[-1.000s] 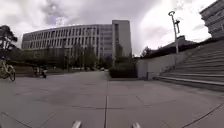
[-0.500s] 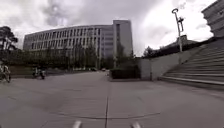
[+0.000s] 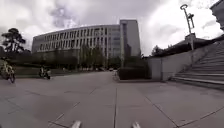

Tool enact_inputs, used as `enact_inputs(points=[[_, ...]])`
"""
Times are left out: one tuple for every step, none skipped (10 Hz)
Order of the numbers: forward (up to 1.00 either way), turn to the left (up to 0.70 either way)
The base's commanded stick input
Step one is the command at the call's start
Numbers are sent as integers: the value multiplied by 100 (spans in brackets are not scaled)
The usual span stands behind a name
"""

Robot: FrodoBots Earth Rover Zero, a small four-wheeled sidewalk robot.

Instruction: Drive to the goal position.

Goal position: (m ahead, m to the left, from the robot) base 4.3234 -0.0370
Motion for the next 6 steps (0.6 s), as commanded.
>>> enact_inputs(points=[[70,0],[70,0],[70,0],[70,0],[70,0],[70,0]])
